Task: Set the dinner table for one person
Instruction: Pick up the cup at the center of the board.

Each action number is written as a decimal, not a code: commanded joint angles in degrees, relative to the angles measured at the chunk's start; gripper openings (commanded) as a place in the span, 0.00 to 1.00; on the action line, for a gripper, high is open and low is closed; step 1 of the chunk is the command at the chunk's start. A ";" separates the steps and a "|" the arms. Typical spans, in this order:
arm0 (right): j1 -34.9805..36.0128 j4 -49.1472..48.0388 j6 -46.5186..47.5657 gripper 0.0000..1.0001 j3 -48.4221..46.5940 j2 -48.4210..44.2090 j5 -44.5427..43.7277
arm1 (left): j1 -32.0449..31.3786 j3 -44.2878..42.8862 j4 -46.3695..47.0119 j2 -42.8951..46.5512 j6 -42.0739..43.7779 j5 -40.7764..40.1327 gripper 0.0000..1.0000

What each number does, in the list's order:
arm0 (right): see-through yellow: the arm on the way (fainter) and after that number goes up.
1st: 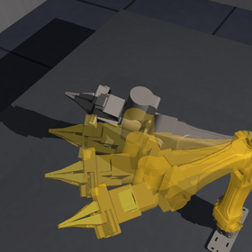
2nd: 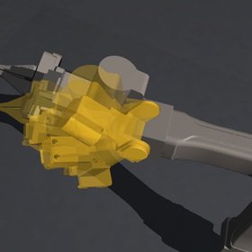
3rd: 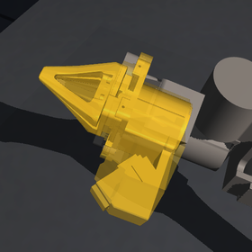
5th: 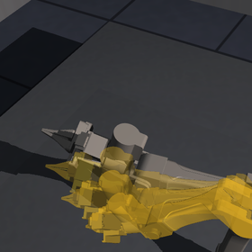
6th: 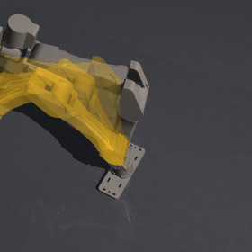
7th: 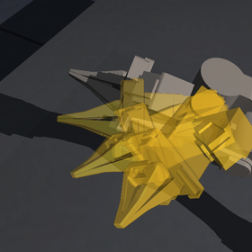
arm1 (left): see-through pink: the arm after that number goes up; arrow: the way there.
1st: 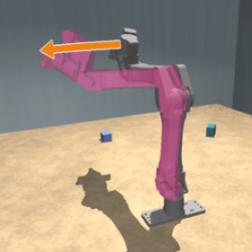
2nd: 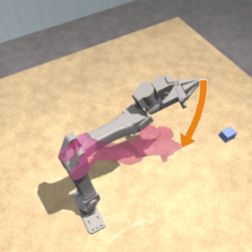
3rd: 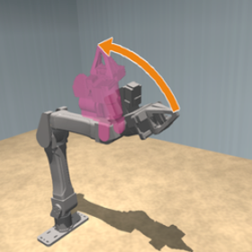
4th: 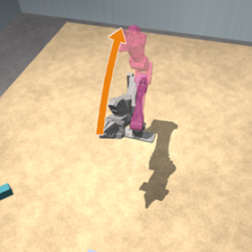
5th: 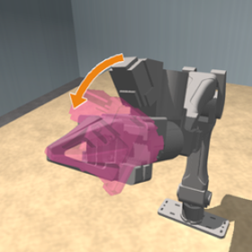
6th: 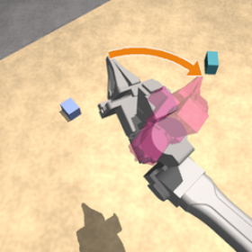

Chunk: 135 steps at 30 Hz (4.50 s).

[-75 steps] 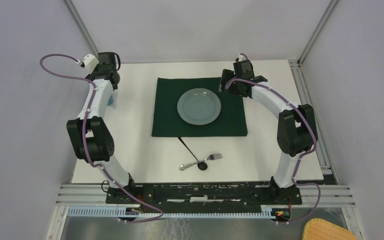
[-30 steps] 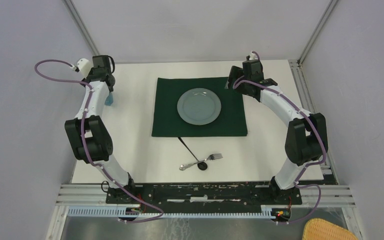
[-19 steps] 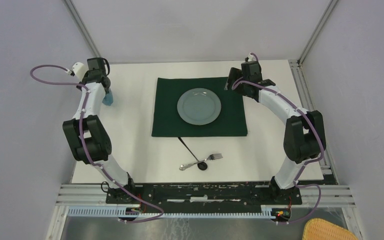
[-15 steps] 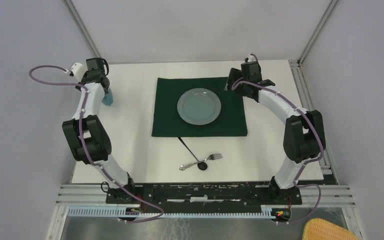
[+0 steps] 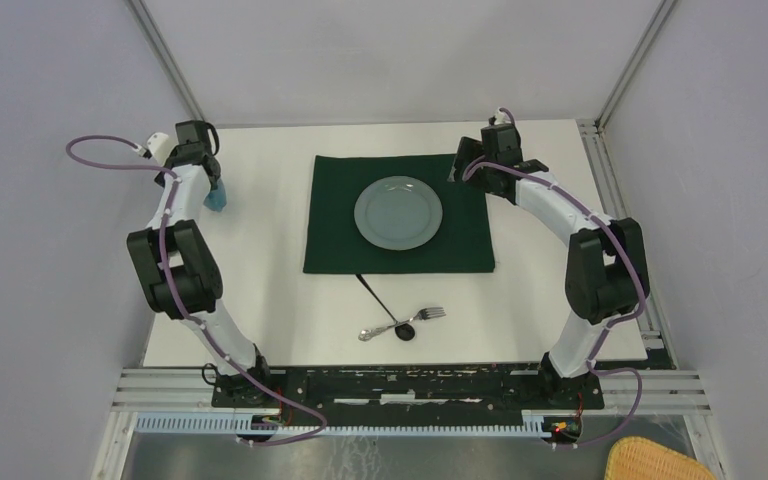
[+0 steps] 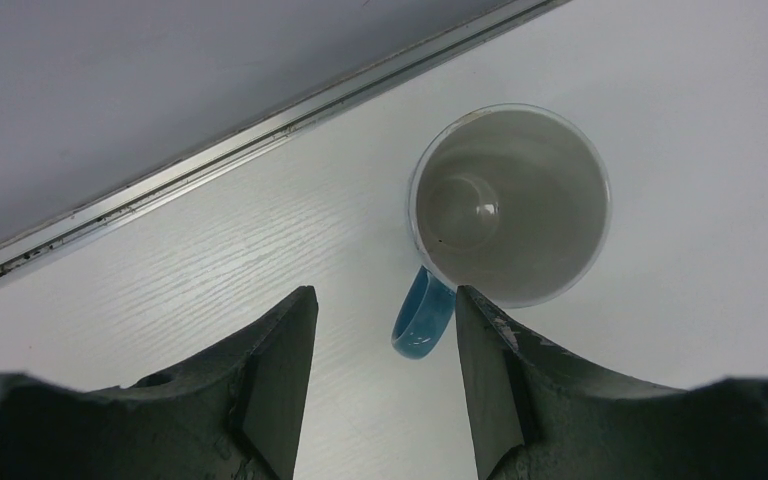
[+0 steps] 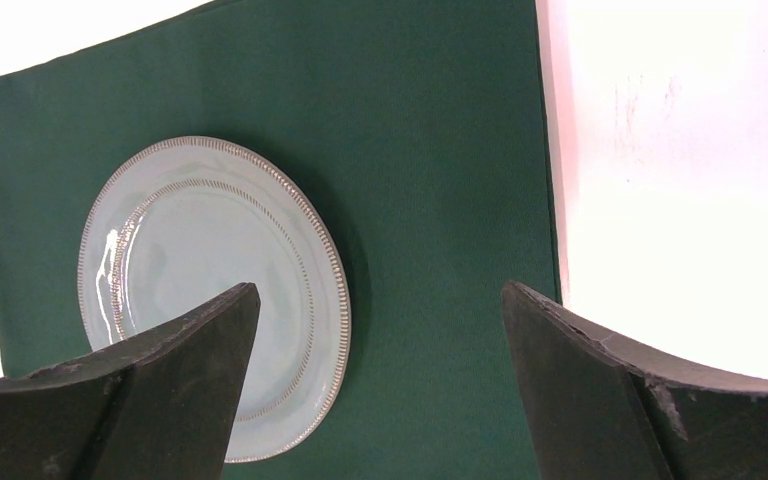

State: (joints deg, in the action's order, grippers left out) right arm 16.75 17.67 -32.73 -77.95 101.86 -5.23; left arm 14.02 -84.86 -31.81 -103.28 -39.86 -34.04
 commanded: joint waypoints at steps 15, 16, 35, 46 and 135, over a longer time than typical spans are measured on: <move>-0.38 -1.30 0.20 0.96 -0.18 1.93 -1.24 | 1.61 -1.17 3.74 -5.03 -1.80 1.23 0.60; -0.38 -1.32 0.17 0.96 -0.23 2.18 -1.27 | 1.64 -1.33 3.85 -5.10 -1.80 1.33 0.60; -0.37 -0.93 -0.58 0.95 -2.17 4.74 -0.87 | 2.32 -3.56 4.25 -2.84 -2.73 2.29 0.57; -0.36 -0.96 -0.46 0.95 -2.25 5.12 -0.41 | 2.31 -4.06 4.87 -3.28 -2.02 1.96 0.56; 0.20 -1.02 -0.28 0.91 -2.41 6.78 0.33 | -7.94 -21.87 2.06 -11.02 4.56 17.40 0.02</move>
State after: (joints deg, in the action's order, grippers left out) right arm 16.75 17.65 -33.32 -78.72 109.73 -4.12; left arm 9.23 -101.97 -31.18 -114.80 -36.53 -17.76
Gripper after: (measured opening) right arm 0.914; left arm 0.134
